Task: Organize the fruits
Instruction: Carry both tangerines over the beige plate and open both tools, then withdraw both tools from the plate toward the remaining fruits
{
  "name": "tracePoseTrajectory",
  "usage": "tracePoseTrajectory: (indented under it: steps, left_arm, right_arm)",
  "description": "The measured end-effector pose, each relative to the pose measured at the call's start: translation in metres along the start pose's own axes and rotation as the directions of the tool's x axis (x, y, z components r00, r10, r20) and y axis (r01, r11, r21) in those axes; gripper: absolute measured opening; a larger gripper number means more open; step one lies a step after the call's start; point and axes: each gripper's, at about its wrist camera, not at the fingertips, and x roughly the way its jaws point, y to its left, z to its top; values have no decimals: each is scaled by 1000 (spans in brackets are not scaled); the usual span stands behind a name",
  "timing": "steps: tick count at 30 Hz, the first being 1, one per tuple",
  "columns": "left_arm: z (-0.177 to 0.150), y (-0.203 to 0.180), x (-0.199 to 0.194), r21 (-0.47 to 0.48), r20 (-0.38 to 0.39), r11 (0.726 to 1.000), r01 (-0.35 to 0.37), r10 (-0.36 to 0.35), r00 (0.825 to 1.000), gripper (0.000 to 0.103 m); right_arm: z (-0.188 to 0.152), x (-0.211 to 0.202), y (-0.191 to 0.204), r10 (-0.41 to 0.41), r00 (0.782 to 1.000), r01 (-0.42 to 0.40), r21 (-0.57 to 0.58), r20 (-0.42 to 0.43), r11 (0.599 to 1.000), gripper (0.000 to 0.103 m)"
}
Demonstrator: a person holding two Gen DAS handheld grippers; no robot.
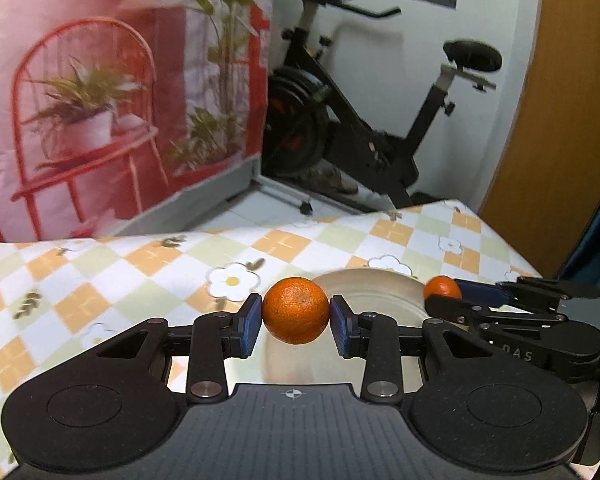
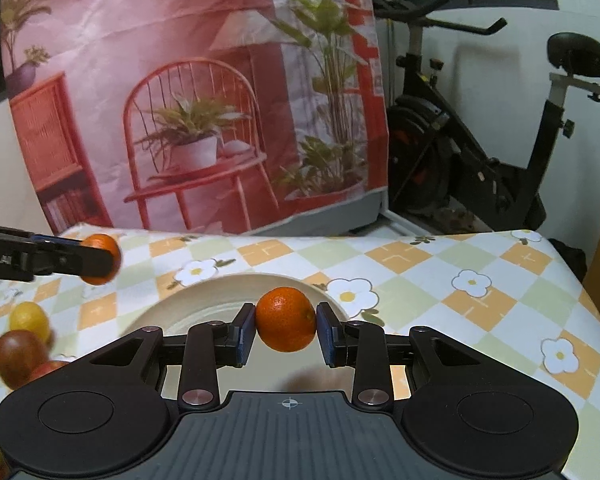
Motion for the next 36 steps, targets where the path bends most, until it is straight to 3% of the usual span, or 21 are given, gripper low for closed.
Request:
tracePoseTrajectory:
  steps: [9, 21, 25, 29, 36]
  left_arm:
    - [-6, 0, 57, 42, -147, 998, 43, -37, 989, 39]
    - [-5, 7, 74, 0, -207, 999, 52, -51, 977, 43]
    - [1, 6, 54, -15, -172, 998, 56, -58, 983, 51]
    - [3, 7, 16, -39, -109, 998, 43, -47, 993, 52]
    - [-22, 24, -66, -88, 24, 995, -53, 55, 998, 52]
  right_arm:
    - [-2, 38, 0, 8, 998, -9, -32, -56, 999, 30]
    - [-7, 47, -7, -15, 996, 15, 0, -88, 1000, 36]
    - [-7, 31, -8, -12, 998, 16, 65, -61, 998, 37]
    - [-16, 2, -6, -25, 999, 28, 134, -22, 991, 37]
    - [-36, -47, 13, -26, 999, 21, 175, 27, 984, 39]
